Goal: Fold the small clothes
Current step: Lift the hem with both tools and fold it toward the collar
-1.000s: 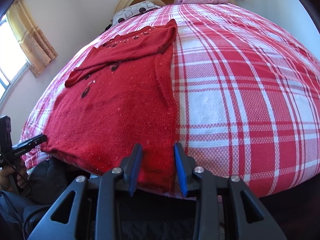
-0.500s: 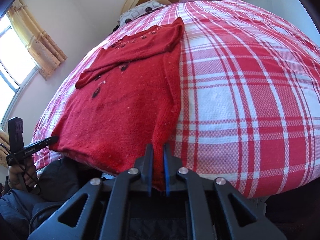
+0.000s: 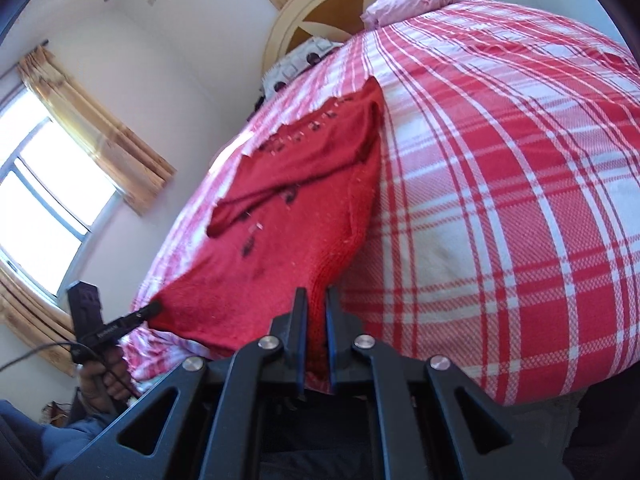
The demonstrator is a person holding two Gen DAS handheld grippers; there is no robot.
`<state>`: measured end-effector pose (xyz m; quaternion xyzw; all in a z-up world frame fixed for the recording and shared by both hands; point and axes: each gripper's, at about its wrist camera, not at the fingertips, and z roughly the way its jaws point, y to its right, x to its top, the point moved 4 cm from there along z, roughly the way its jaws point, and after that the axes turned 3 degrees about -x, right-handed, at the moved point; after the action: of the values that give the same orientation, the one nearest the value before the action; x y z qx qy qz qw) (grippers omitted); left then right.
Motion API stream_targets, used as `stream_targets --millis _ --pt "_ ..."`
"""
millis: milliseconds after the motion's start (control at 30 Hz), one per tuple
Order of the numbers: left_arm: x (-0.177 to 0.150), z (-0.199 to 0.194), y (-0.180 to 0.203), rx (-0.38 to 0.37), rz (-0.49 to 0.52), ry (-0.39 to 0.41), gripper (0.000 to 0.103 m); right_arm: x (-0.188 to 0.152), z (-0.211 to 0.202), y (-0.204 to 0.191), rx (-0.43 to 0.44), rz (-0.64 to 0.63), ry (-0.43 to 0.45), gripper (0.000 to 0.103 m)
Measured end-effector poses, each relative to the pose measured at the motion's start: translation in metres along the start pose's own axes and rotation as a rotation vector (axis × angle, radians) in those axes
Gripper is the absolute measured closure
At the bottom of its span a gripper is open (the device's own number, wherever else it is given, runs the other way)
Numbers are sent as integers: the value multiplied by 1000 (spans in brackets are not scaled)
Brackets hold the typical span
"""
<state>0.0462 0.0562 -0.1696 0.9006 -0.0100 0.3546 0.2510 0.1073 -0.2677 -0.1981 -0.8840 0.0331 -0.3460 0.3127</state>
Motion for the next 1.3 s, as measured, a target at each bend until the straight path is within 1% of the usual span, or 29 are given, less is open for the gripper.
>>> stream_targets --millis 167,267,367,500,700,800,1033,1200,1300 --pt "33 -3 3 -13 23 57 96 28 -8 -15 62 4 44 92" --pt "55 -1 1 -32 9 88 96 49 -9 -20 71 1 76 92" --pt "73 2 -3 -56 -20 98 96 71 -9 -21 81 11 106 92" --pt "102 10 -5 -50 -12 122 96 101 -3 -24 97 38 143 92" --pt "142 24 -14 -49 -26 138 96 142 18 -23 91 70 152 93" --pt "160 33 -22 -57 -51 136 96 164 28 -19 90 90 153 93" --pt "203 69 -40 -57 -88 120 96 211 58 -18 48 90 143 93" --pt "225 96 -56 -59 -126 97 96 240 87 -15 26 99 125 93" --pt "235 110 -64 -43 -132 81 96 252 106 -10 8 104 109 93"
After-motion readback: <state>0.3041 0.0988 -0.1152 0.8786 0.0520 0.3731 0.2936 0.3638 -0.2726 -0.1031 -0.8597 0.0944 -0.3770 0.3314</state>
